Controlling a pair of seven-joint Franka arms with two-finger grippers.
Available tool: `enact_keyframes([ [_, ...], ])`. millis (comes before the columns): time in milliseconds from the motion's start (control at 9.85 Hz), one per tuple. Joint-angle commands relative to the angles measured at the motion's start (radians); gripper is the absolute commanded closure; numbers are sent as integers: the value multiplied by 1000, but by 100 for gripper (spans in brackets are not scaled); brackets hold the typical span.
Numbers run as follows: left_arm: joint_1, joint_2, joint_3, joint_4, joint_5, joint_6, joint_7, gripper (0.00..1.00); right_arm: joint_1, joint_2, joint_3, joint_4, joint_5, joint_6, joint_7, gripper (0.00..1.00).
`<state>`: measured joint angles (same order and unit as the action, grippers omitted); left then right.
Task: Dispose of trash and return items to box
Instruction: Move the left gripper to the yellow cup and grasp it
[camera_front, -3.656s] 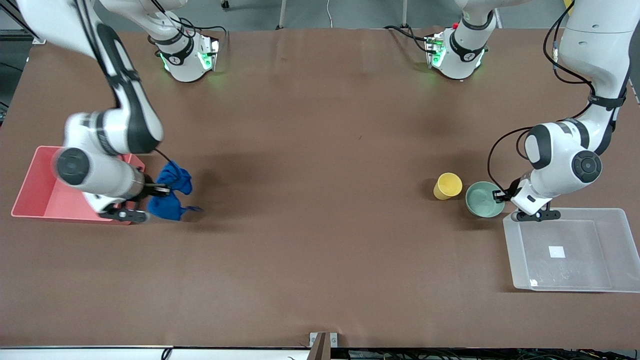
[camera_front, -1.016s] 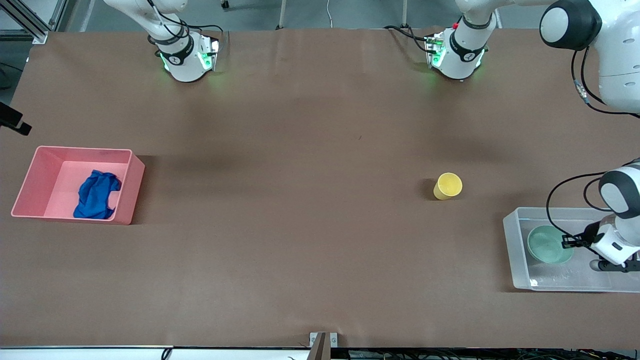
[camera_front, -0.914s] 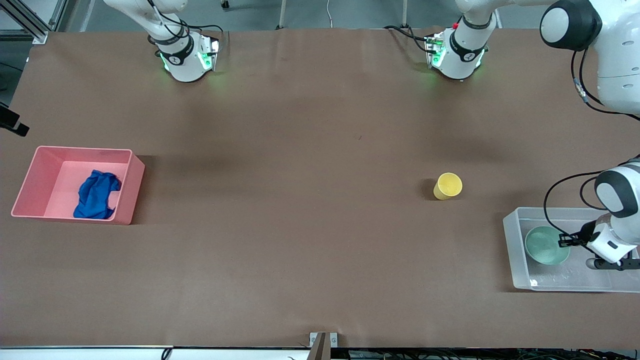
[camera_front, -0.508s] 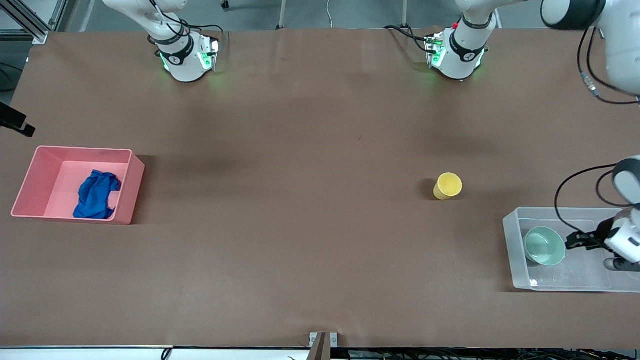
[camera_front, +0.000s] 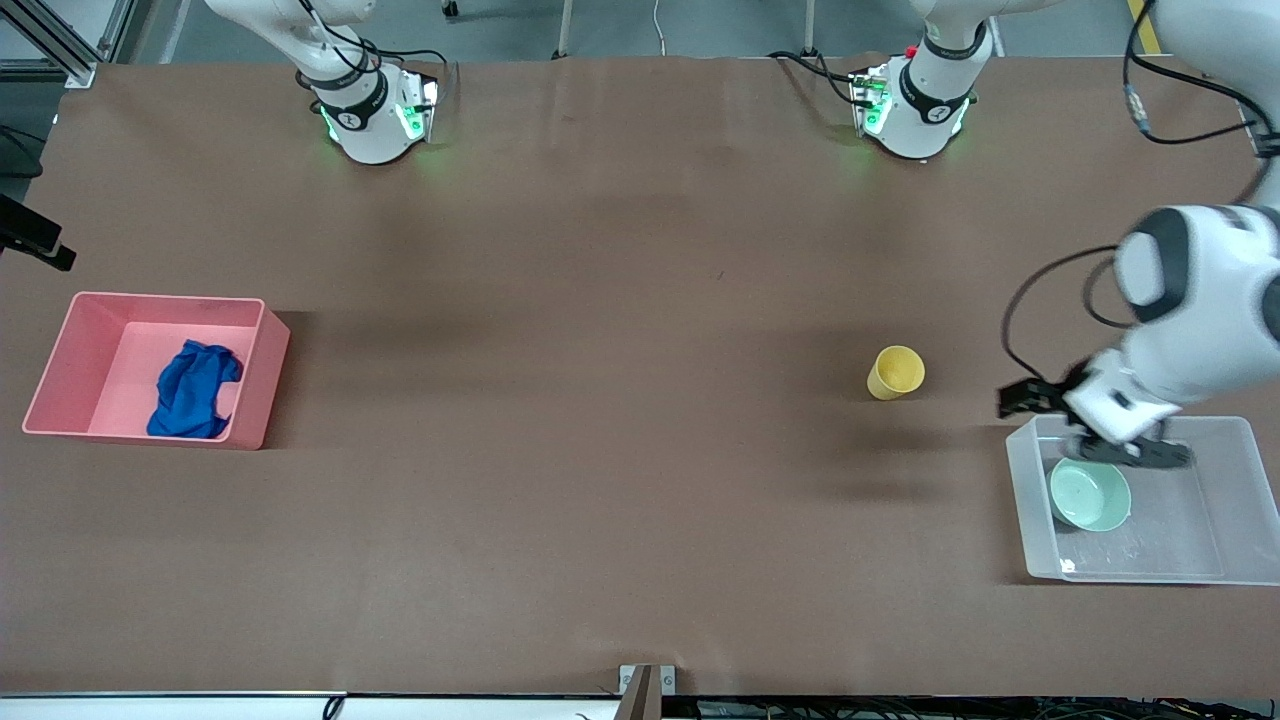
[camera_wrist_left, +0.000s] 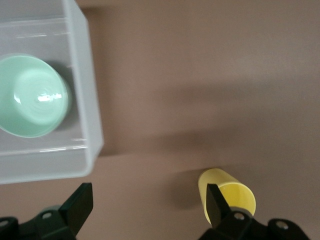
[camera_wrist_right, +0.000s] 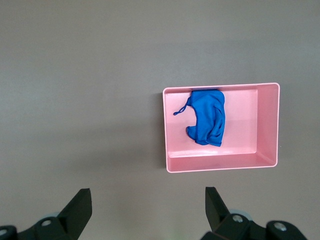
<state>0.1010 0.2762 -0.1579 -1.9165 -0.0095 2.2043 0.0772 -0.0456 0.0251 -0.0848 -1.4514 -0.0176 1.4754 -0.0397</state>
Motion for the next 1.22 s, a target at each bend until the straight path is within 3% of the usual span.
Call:
enact_keyframes([
  [0, -33, -35, -5, -221, 19, 164, -14, 0, 0, -22, 4, -17, -10, -1, -3, 0],
  [406, -75, 46, -28, -297, 20, 279, -10, 2, -8, -20, 4, -14, -4, 19, -3, 0],
  [508, -75, 61, -28, -303, 34, 294, -2, 15, -3, -20, 2, -15, -4, 19, -3, 0],
  [609, -73, 90, -29, -297, 46, 336, -11, 65, 4, -22, 2, -17, -4, 13, -3, 0],
  [711, -75, 112, -29, -300, 46, 375, -11, 99, 6, -22, 4, -15, -4, 14, -3, 0],
  [1117, -72, 49, -26, -286, 46, 370, 1, 100, 24, -22, 2, -7, -5, 20, -3, 0],
])
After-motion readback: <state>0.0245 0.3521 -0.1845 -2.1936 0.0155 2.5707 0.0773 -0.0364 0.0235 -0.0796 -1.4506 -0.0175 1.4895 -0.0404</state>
